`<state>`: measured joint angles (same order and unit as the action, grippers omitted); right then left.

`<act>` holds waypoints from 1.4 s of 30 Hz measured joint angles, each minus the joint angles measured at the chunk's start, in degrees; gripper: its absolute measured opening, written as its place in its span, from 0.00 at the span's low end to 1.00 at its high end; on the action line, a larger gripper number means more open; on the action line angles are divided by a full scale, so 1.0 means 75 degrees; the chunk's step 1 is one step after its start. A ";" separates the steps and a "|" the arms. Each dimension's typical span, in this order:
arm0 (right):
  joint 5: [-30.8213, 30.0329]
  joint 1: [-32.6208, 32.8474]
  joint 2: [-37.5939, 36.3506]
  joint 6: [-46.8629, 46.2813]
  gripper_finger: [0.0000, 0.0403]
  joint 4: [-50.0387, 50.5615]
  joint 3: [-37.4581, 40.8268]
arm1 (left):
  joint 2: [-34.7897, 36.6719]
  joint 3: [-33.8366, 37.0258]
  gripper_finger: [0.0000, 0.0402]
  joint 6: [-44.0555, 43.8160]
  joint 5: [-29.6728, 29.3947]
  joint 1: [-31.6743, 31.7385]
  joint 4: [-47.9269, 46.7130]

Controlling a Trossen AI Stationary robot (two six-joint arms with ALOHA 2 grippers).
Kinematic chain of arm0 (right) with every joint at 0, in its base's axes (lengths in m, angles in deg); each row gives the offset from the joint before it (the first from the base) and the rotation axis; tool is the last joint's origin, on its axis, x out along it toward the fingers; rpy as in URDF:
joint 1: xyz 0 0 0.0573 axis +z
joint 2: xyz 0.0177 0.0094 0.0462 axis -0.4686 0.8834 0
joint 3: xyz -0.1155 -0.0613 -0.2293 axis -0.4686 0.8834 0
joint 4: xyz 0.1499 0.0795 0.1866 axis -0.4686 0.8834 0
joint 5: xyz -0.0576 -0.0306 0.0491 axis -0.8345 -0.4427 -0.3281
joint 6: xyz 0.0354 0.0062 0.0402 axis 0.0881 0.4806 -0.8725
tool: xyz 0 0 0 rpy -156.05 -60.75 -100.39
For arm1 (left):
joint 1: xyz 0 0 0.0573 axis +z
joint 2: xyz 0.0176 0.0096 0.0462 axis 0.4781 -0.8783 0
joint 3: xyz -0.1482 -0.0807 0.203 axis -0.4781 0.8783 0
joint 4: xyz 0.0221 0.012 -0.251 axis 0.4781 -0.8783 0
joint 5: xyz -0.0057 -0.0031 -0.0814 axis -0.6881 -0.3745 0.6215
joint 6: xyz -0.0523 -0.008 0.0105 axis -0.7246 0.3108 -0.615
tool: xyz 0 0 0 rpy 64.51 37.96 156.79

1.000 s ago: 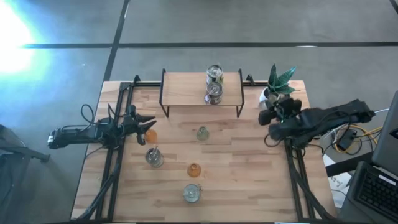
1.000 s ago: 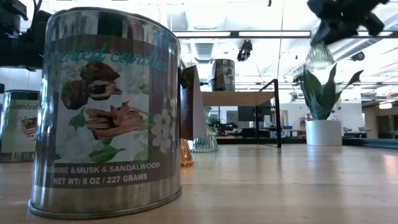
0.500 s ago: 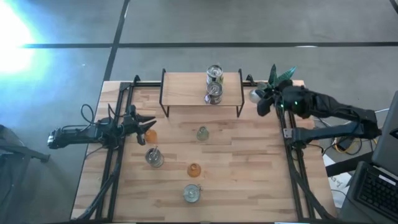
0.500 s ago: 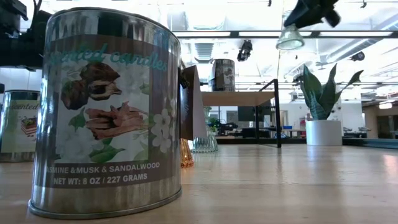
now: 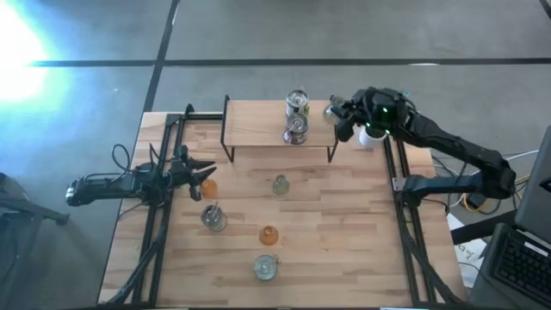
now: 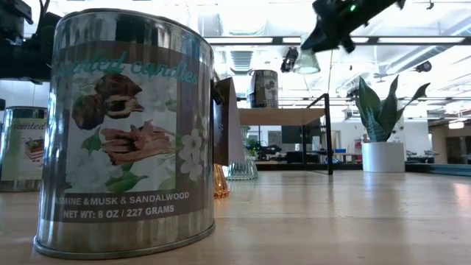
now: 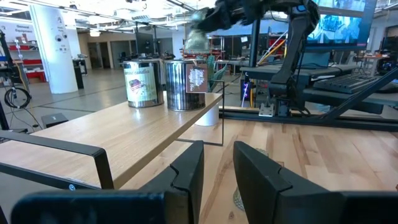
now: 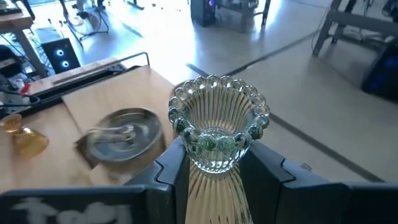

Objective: Pick & Place candle stick holders
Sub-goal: Put the right green candle holder on the shelf

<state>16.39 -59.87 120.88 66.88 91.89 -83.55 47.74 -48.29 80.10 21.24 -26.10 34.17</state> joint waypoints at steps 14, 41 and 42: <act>0.0961 -0.1086 0.1902 0.0141 0.26 -0.1749 -0.0073 | 0.0002 0.0000 0.23 0.0000 -0.0003 0.0002 0.0001; 0.1663 -0.1776 0.3045 0.0048 0.26 -0.2146 -0.0003 | 0.0000 0.0000 0.23 -0.0001 -0.0001 0.0001 0.0001; 0.1660 -0.1783 0.3079 0.0064 0.26 -0.2155 0.0003 | 0.0001 0.0000 0.23 -0.0001 -0.0003 0.0001 0.0001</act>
<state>28.84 -73.25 143.97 67.36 75.73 -83.53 47.75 -48.29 80.09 21.21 -26.09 34.18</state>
